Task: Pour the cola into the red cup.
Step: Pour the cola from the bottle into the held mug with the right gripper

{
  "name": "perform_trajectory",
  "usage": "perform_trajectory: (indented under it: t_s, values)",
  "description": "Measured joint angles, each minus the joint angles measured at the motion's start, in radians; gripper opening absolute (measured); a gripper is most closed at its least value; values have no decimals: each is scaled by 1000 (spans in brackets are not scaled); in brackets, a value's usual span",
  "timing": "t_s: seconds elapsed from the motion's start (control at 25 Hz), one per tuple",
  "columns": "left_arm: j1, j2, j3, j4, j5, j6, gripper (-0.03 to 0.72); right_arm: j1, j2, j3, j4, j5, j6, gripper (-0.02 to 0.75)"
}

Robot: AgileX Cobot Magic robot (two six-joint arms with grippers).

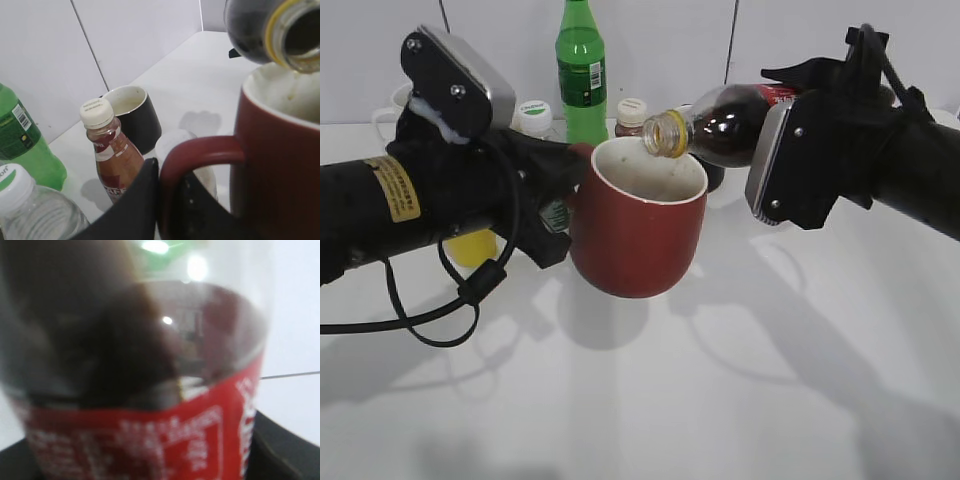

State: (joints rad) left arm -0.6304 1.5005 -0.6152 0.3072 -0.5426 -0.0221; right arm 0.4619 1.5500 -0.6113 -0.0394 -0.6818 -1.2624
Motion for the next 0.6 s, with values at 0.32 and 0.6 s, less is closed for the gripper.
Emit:
perform_trajectory:
  t_s: [0.32, 0.6]
  values:
    - [0, 1, 0, 0, 2, 0, 53, 0, -3, 0, 10, -27, -94, 473]
    - [0, 7, 0, 1, 7, 4, 53, 0, -5, -1, 13, -36, -182, 473]
